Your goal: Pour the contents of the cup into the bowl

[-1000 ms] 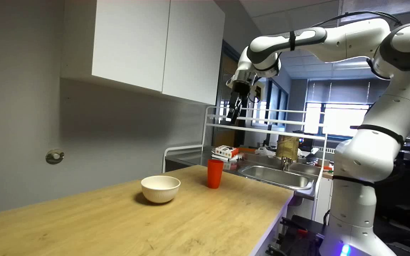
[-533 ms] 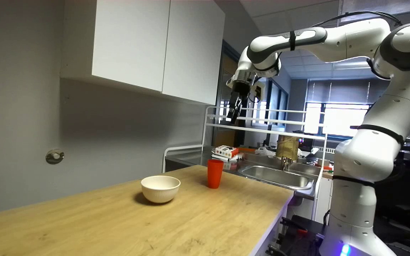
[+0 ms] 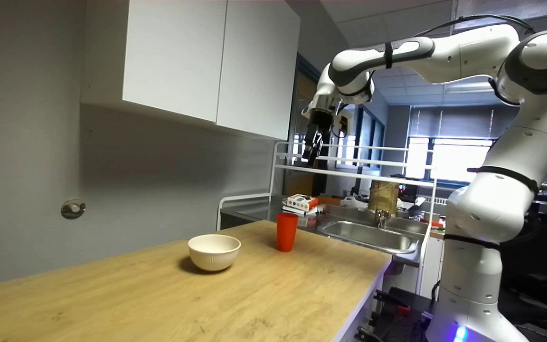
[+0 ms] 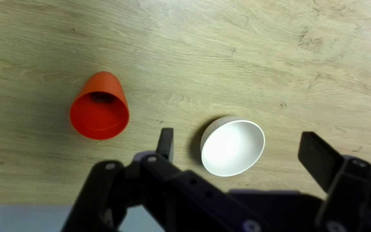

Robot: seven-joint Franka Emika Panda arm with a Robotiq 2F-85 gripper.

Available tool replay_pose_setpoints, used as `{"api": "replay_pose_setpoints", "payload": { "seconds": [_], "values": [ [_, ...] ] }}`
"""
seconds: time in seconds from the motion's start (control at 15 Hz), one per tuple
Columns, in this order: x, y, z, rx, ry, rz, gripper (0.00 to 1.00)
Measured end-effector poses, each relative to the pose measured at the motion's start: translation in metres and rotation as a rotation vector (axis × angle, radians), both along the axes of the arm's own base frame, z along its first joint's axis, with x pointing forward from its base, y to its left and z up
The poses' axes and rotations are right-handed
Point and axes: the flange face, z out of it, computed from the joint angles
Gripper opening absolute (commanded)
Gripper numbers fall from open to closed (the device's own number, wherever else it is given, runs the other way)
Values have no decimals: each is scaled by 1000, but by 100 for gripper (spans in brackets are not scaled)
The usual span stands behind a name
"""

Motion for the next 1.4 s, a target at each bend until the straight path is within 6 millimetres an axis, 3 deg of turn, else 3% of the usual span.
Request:
{"api": "replay_pose_setpoints", "payload": {
  "seconds": [0.27,0.8,1.4],
  "values": [
    [18,-16,-14,-8,-22,-67,100],
    [65,-64,-67,-38,-32,-289,100],
    [88,-125,-107,-52,35,-488,100]
  ]
}}
